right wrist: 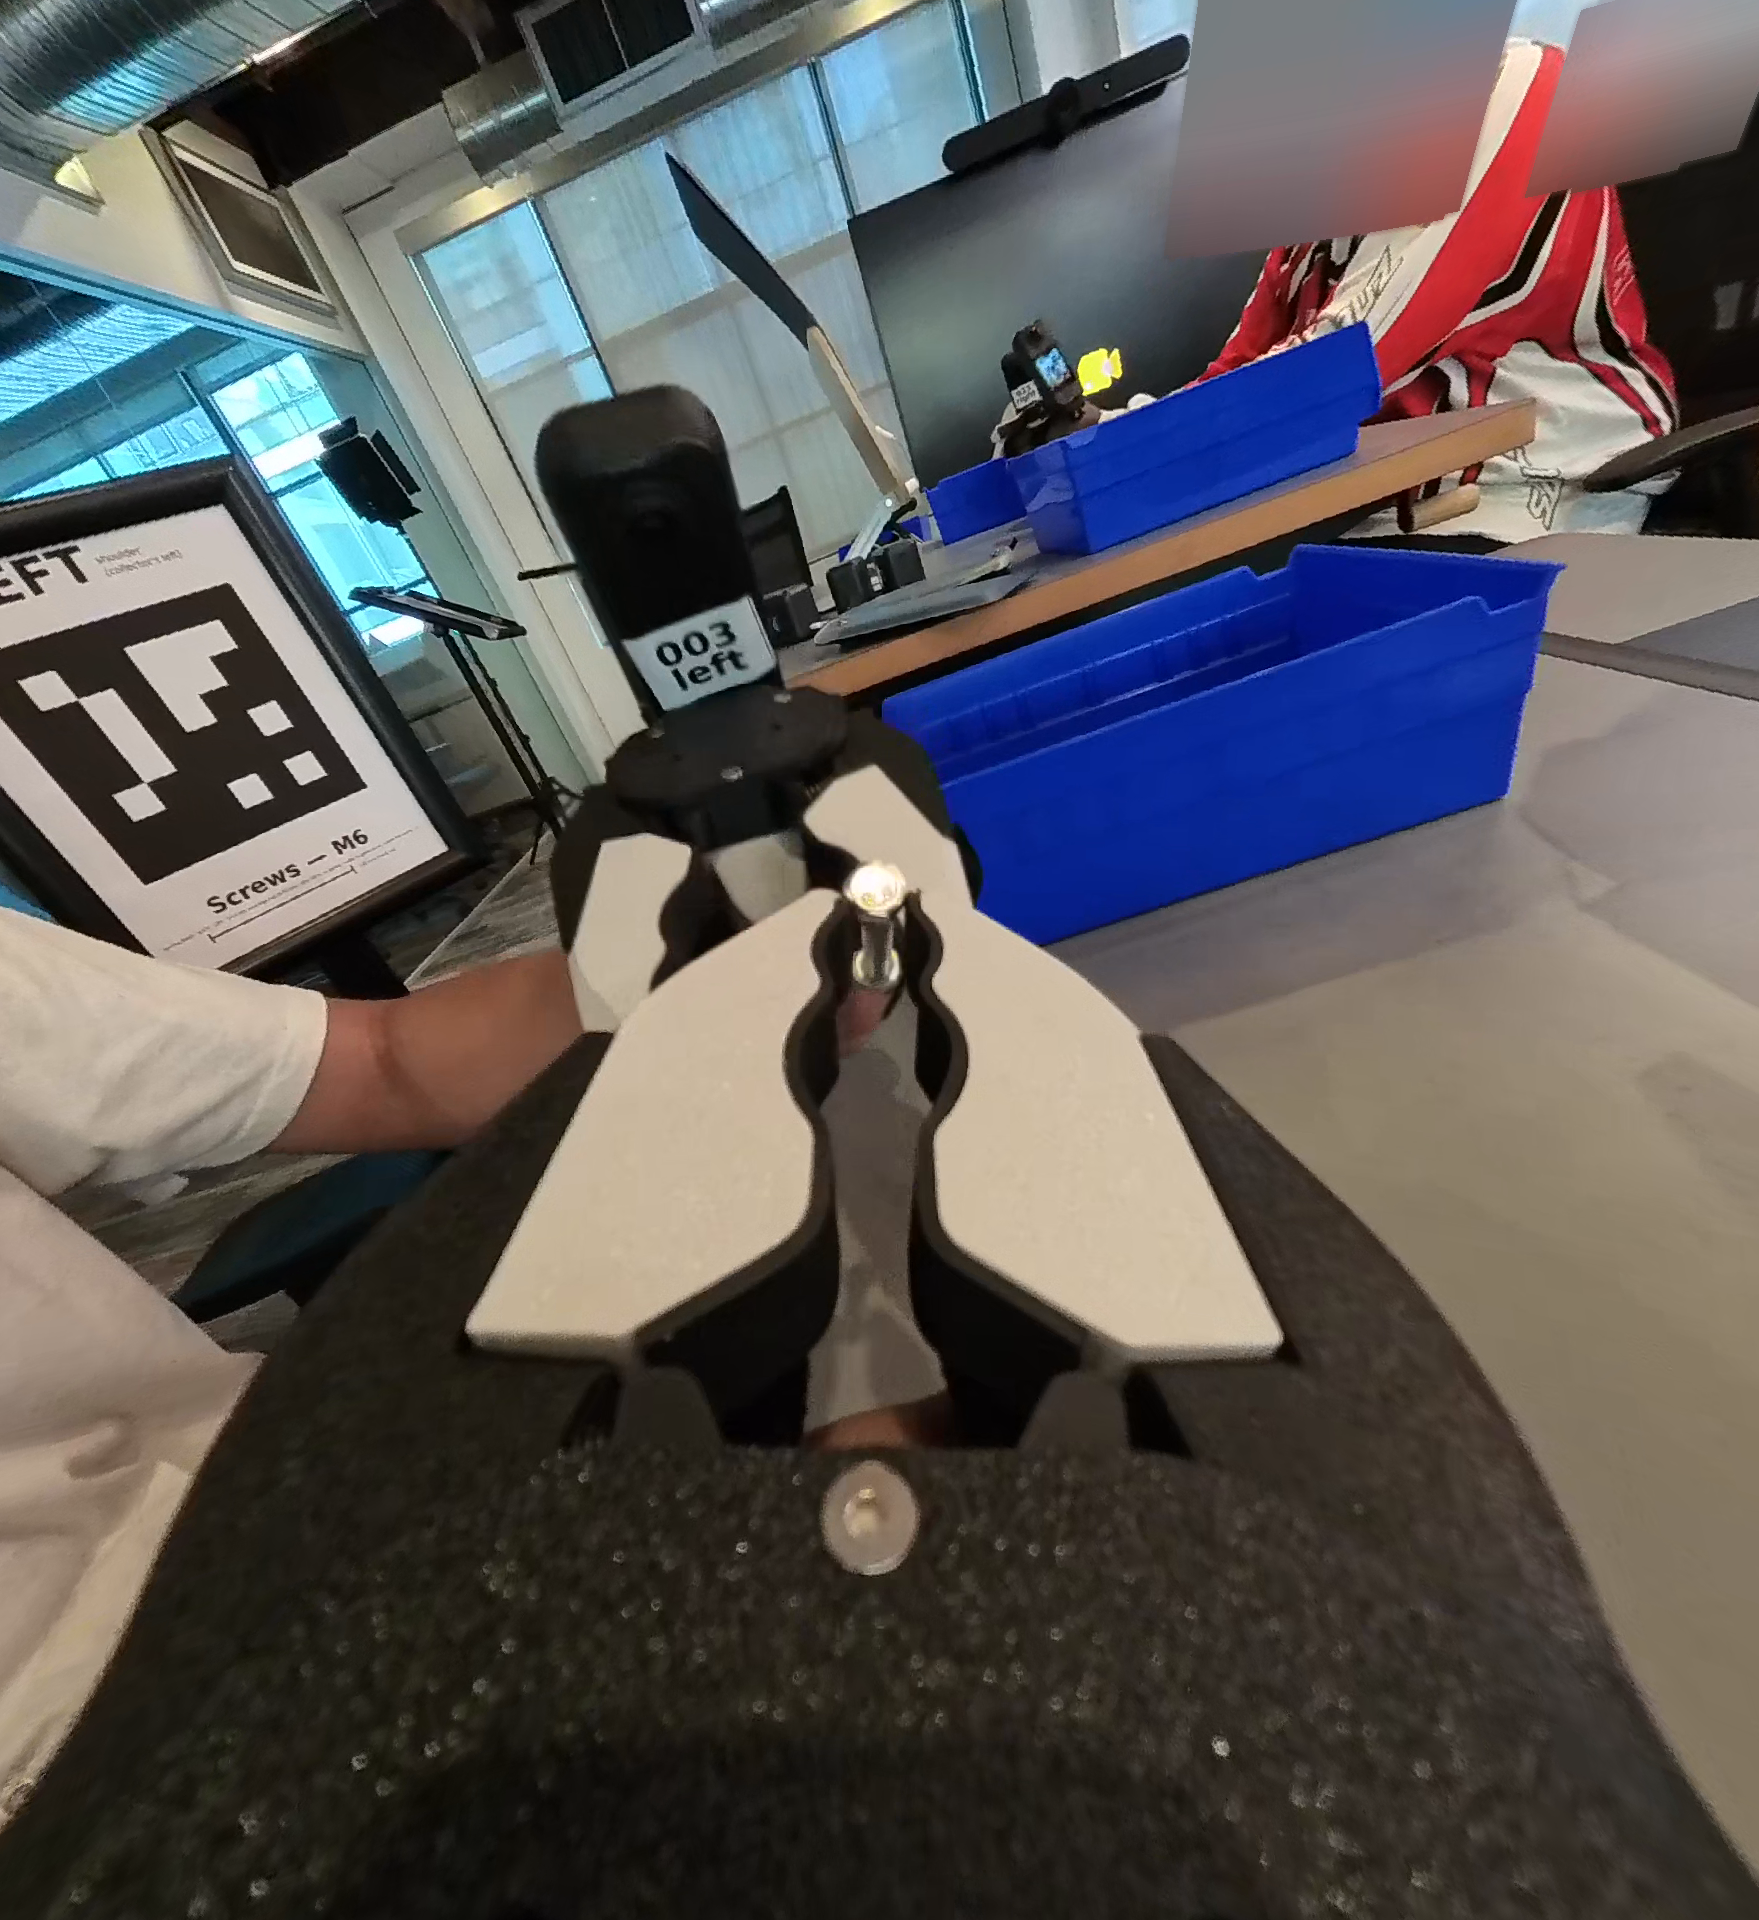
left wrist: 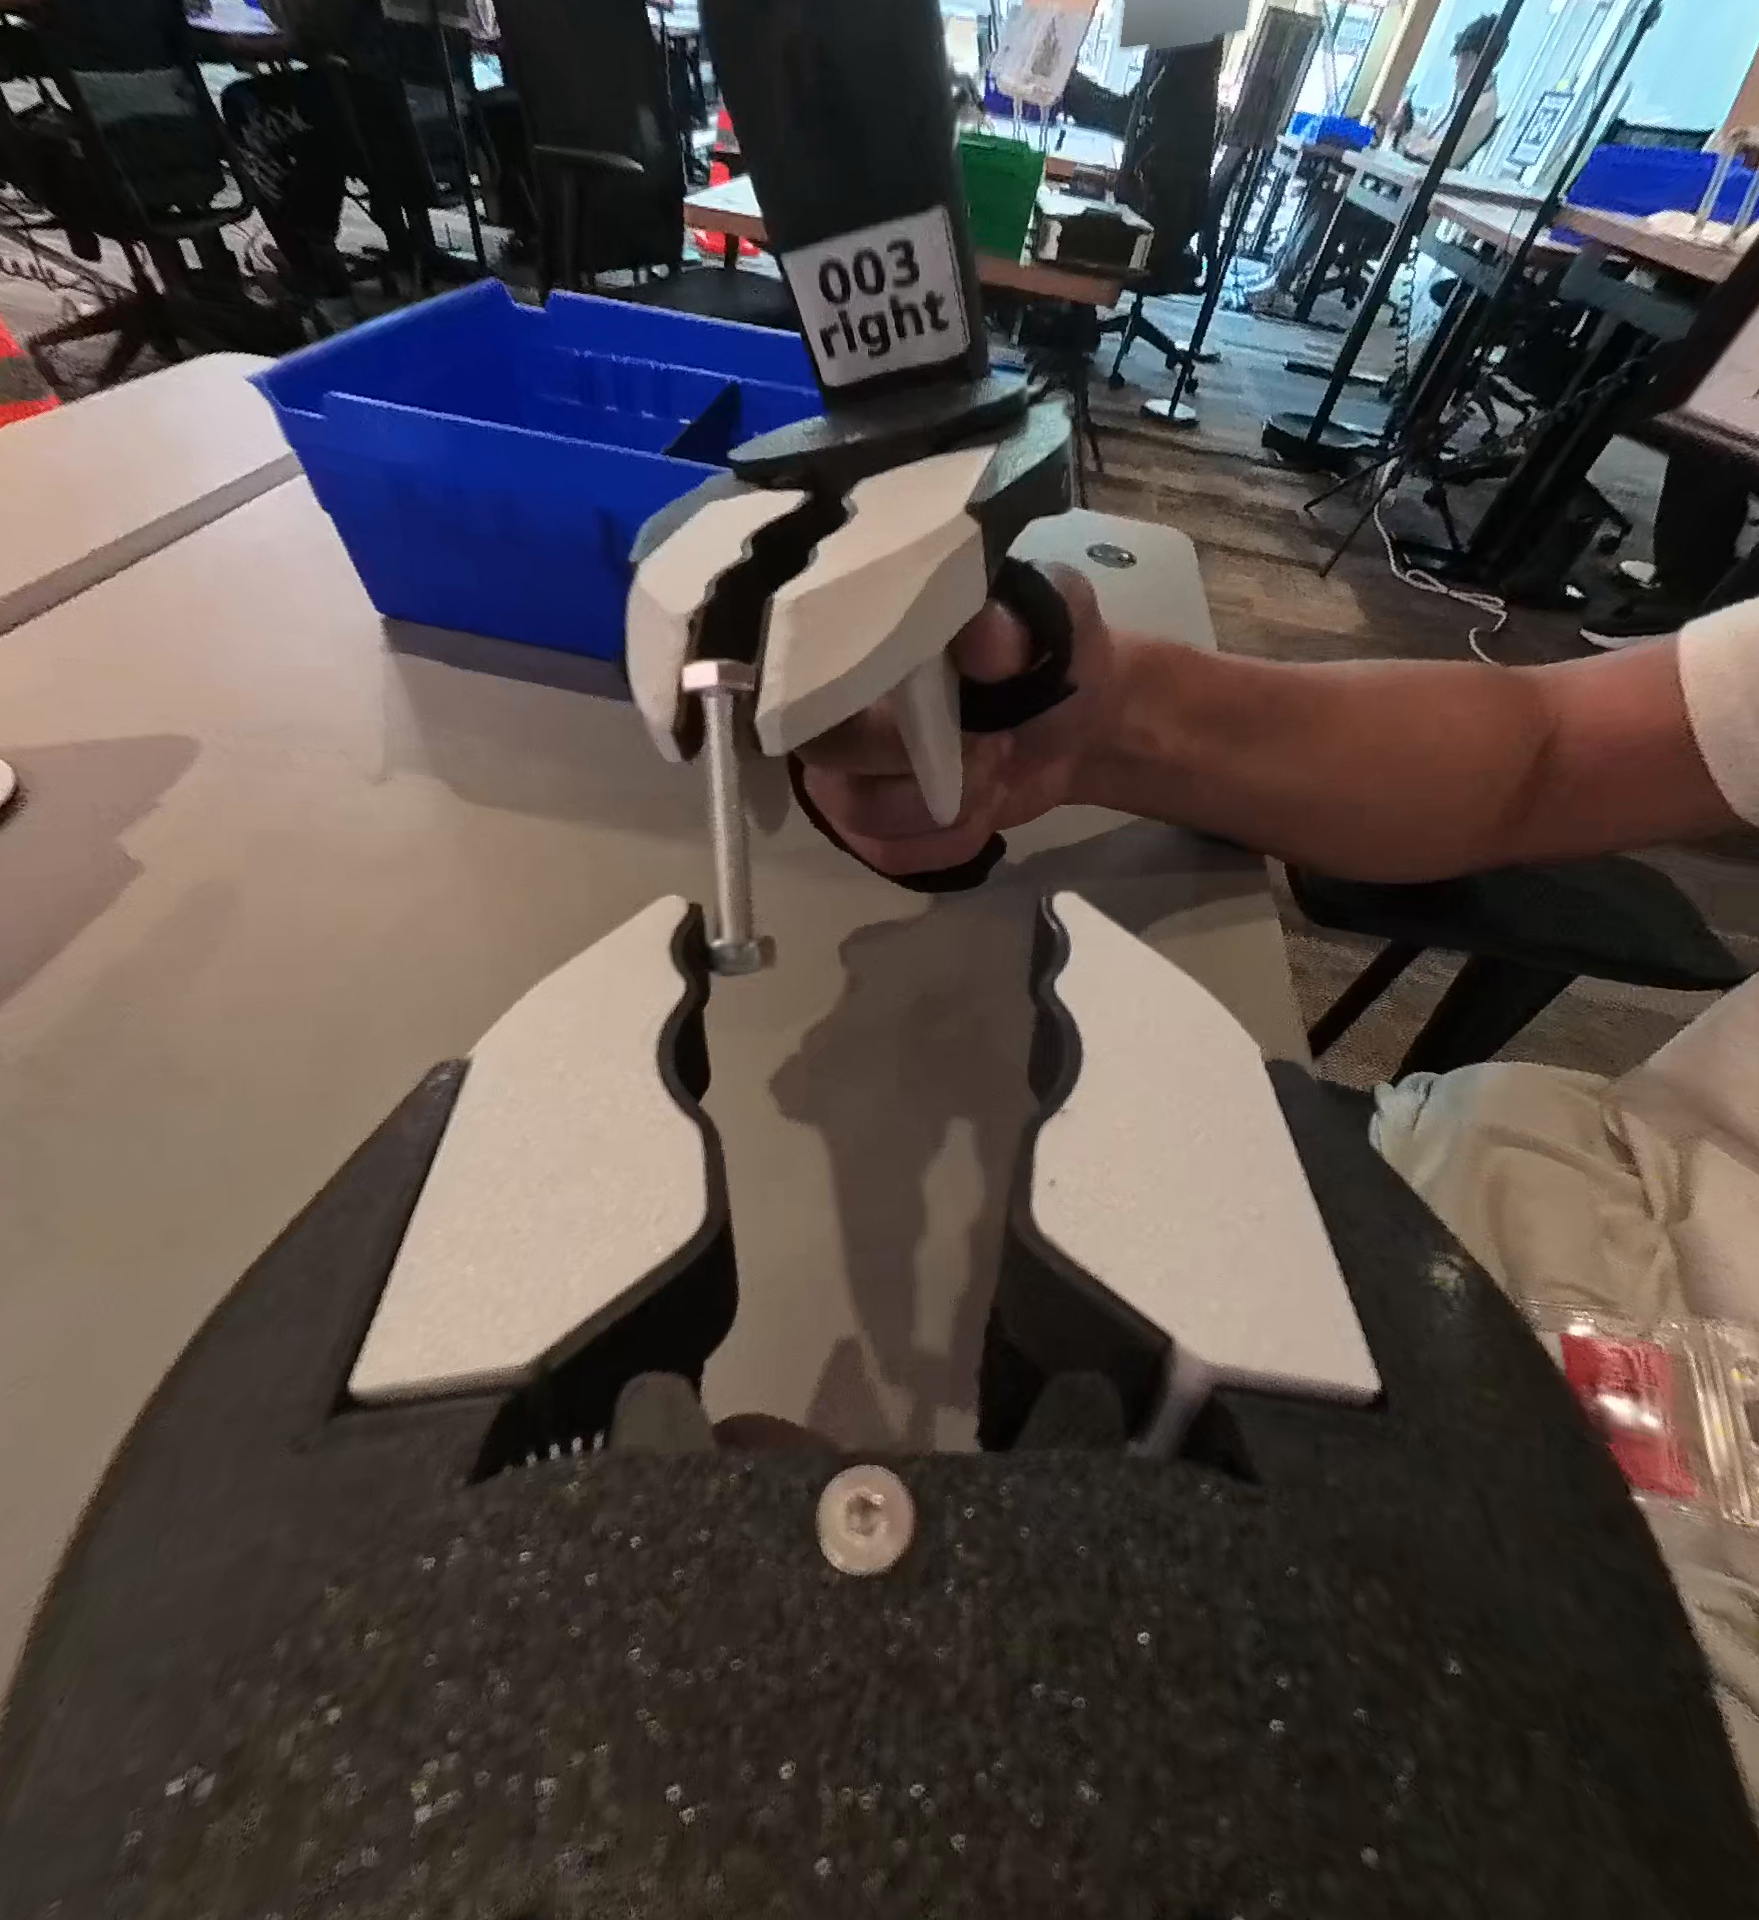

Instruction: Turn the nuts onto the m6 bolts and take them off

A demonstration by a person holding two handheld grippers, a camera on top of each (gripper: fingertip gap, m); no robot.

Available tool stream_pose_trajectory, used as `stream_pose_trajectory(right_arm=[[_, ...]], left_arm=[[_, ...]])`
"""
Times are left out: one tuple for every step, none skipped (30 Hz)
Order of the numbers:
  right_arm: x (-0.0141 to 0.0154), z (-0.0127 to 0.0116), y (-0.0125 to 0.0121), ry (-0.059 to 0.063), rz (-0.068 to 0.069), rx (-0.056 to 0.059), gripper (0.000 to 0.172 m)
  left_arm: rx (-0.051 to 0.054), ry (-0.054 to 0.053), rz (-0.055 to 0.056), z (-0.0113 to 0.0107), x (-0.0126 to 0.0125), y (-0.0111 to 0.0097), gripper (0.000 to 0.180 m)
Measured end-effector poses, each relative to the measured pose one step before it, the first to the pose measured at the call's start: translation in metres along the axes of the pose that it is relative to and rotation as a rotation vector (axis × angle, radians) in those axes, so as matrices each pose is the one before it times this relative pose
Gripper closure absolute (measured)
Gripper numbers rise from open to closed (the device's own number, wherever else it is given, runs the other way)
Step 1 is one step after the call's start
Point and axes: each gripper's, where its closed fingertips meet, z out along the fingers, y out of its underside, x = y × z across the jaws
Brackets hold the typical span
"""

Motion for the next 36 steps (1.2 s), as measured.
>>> stream_pose_trajectory(right_arm=[[-0.00075, 0.00075, 0.00032, -0.0023, -0.0015, -0.0021, 0.162], [-0.00106, 0.00067, 0.00027, -0.0048, -0.0014, -0.0019, 0.163], [-0.00097, 0.00035, 0.00019, -0.0044, -0.0002, -0.0010, 0.163], [-0.00023, -0.00016, -0.00021, 0.0000, -0.0006, 0.0014, 0.163], [0.00022, -0.00034, -0.00014, 0.0010, -0.0001, 0.0006, 0.163], [0.00068, -0.00060, 0.00005, 0.0034, 0.0002, -0.0005, 0.163], [0.00138, -0.00087, 0.00014, 0.0083, -0.0015, -0.0012, 0.163], [0.00141, -0.00090, 0.00012, 0.0077, -0.0009, -0.0006, 0.163], [0.00139, -0.00082, 0.00027, 0.0066, 0.0002, -0.0014, 0.163], [0.00150, -0.00086, -0.00021, 0.0077, -0.0007, 0.0008, 0.163], [0.00163, -0.00061, -0.00006, 0.0081, -0.0001, -0.0005, 0.162], [0.00152, -0.00044, 0.00004, 0.0061, 0.0010, -0.0002, 0.162], [0.00076, -0.00017, 0.00005, 0.0019, 0.0026, -0.0006, 0.162], [0.00028, 0.00010, 0.00016, 0.0007, 0.0012, -0.0011, 0.162], [-0.00003, 0.00055, 0.00010, 0.0018, -0.0024, -0.0010, 0.163], [-0.00063, 0.00088, 0.00025, -0.0020, -0.0022, -0.0018, 0.162], [-0.00076, 0.00110, 0.00032, -0.0026, -0.0005, -0.0016, 0.162], [-0.00070, 0.00095, 0.00029, -0.0022, -0.0006, -0.0007, 0.162], [-0.00092, 0.00087, 0.00028, -0.0047, 0.0009, -0.0012, 0.163], [-0.00083, 0.00052, -0.00025, -0.0029, 0.0000, 0.0017, 0.163], [-0.00090, 0.00021, -0.00061, -0.0038, -0.0004, 0.0026, 0.163], [-0.00108, 0.00017, -0.00067, -0.0066, 0.0024, 0.0036, 0.163], [-0.00066, 0.00000, -0.00046, -0.0040, 0.0021, 0.0026, 0.163], [-0.00044, -0.00009, -0.00016, -0.0016, -0.0008, 0.0011, 0.163], [-0.00058, -0.00017, -0.00002, -0.0027, -0.0008, 0.0000, 0.163], [0.00031, -0.00031, 0.00024, 0.0027, -0.0009, -0.0009, 0.163], [0.00117, -0.00041, 0.00071, 0.0067, -0.0004, -0.0030, 0.163], [0.00155, -0.00030, 0.00093, 0.0081, -0.0013, -0.0049, 0.163], [0.00160, -0.00041, 0.00075, 0.0089, -0.0012, -0.0035, 0.163], [0.00156, -0.00043, 0.00008, 0.0084, 0.0000, -0.0004, 0.163], [0.00125, -0.00037, -0.00003, 0.0068, -0.0011, -0.0006, 0.163], [0.00130, 0.00003, 0.00068, 0.0065, -0.0018, -0.0051, 0.163], [0.00120, 0.00029, 0.00099, 0.0073, -0.0028, -0.0060, 0.163], [-0.00020, 0.00067, 0.00055, -0.0007, -0.0003, -0.0030, 0.163], [-0.00127, 0.00092, 0.00004, -0.0062, 0.0009, 0.0000, 0.163], [-0.00095, 0.00109, 0.00014, -0.0023, -0.0019, -0.0005, 0.163]], left_arm=[[-0.0055, 0.0084, -0.0027, 0.00459, 0.00083, 0.00140, 0.121], [-0.0057, 0.0058, -0.0024, 0.00359, 0.00032, 0.00126, 0.121], [-0.0084, -0.0011, -0.0001, 0.00266, -0.00079, 0.00160, 0.121], [-0.0095, -0.0067, 0.0020, 0.00087, -0.00160, 0.00162, 0.120], [-0.0061, -0.0079, 0.0009, -0.00108, -0.00186, 0.00089, 0.119], [-0.0005, -0.0063, -0.0037, -0.00311, -0.00171, -0.00012, 0.119], [0.0059, -0.0089, -0.0047, -0.00472, -0.00213, -0.00114, 0.119], [0.0131, -0.0099, -0.0038, -0.00560, -0.00197, -0.00225, 0.120], [0.0139, -0.0053, -0.0055, -0.00578, -0.00121, -0.00225, 0.120], [0.0097, -0.0008, -0.0065, -0.00520, -0.00034, -0.00170, 0.120], [0.0060, 0.0010, -0.0041, -0.00401, 0.00023, -0.00099, 0.120], [0.0048, 0.0001, 0.0003, -0.00260, 0.00038, -0.00037, 0.120], [0.0068, 0.0024, 0.0004, -0.00106, 0.00089, -0.00047, 0.121], [0.0047, 0.0093, -0.0039, 0.00071, 0.00159, 0.00003, 0.121], [-0.0001, 0.0101, -0.0049, 0.00244, 0.00144, 0.00068, 0.121], [-0.0053, 0.0072, -0.0014, 0.00361, 0.00100, 0.00131, 0.120], [-0.0080, 0.0061, 0.0022, 0.00449, 0.00089, 0.00171, 0.120], [-0.0077, 0.0069, 0.0014, 0.00456, 0.00105, 0.00142, 0.120], [-0.0079, 0.0070, 0.0000, 0.00459, 0.00075, 0.00123, 0.120], [-0.0081, 0.0044, 0.0014, 0.00405, 0.00042, 0.00117, 0.119], [-0.0059, 0.0016, 0.0018, 0.00339, 0.00009, 0.00090, 0.119], [-0.0012, 0.0042, -0.0018, 0.00270, 0.00025, 0.00040, 0.119], [-0.0015, 0.0047, -0.0055, 0.00201, 0.00010, 0.00078, 0.119], [-0.0038, -0.0013, -0.0041, 0.00087, -0.00073, 0.00127, 0.119], [-0.0048, -0.0070, -0.0020, -0.00022, -0.00183, 0.00157, 0.119], [-0.0048, -0.0069, -0.0031, -0.00158, -0.00180, 0.00156, 0.118], [0.0009, -0.0066, -0.0048, -0.00288, -0.00173, 0.00041, 0.118], [0.0086, -0.0035, -0.0063, -0.00412, -0.00103, -0.00095, 0.118], [0.0116, 0.0005, -0.0075, -0.00473, -0.00002, -0.00169, 0.119], [0.0088, 0.0017, -0.0061, -0.00489, 0.00070, -0.00170, 0.119], [0.0064, 0.0016, -0.0018, -0.00425, 0.00123, -0.00129, 0.119], [0.0070, -0.0008, 0.0013, -0.00330, 0.00120, -0.00124, 0.119], [0.0069, -0.0010, 0.0024, -0.00195, 0.00122, -0.00088, 0.119], [0.0058, 0.0023, 0.0000, -0.00034, 0.00125, -0.00058, 0.119], [0.0027, 0.0054, -0.0037, 0.00147, 0.00114, -0.00023, 0.119], [-0.0024, 0.0034, -0.0026, 0.00276, 0.00034, 0.00044, 0.119]])
